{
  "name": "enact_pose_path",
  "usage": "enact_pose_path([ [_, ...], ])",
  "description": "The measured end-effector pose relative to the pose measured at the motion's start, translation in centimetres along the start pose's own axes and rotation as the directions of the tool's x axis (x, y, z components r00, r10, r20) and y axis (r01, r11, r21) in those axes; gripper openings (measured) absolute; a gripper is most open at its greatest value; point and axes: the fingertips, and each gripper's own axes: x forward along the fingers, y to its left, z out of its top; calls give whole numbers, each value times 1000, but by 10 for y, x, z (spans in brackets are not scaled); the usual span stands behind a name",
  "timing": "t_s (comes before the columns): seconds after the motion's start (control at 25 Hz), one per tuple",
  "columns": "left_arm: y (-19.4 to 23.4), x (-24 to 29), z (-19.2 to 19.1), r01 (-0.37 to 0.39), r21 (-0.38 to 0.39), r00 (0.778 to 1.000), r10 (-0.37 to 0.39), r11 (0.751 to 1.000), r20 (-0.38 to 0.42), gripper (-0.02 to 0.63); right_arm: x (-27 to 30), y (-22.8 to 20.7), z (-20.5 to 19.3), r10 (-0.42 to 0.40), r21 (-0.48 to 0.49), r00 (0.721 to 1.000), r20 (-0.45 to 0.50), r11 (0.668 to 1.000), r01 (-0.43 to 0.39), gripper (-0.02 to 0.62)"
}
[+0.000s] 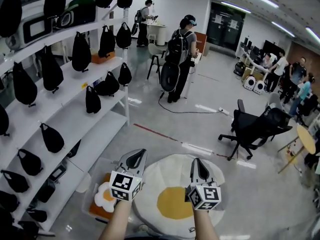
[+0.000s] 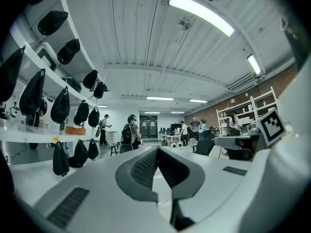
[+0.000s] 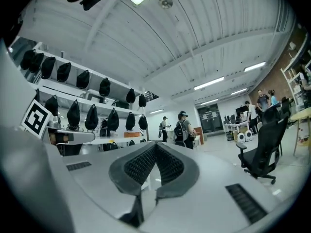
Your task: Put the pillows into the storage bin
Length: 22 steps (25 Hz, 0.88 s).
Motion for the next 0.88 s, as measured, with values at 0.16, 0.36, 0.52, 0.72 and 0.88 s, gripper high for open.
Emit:
enact_pose_path([
  [0.16,-22,-2,-11,40,-24,999,-40,999,-12,21,-21,-3,3,-23,-10,1000,5,1000,23,2],
  [0.36,-43,3,-13,86,-25,996,-86,996,3,20,-35,-8,10,-41,-26,999,31,999,42,2],
  [0.52,-47,2,-11,101,-28,995,-101,994,13,21,-39,0,14,-31,-34,999,32,999,32,2],
  [0.72,-51,3,-17,114,-25,994,-114,993,0,21,-42,6,10,-16,-33,1000,20,999,17,0],
  [0.88,-52,5,-19,120,-29,993,-119,992,7,21,-42,3,9,-19,-32,1000,17,999,20,0],
])
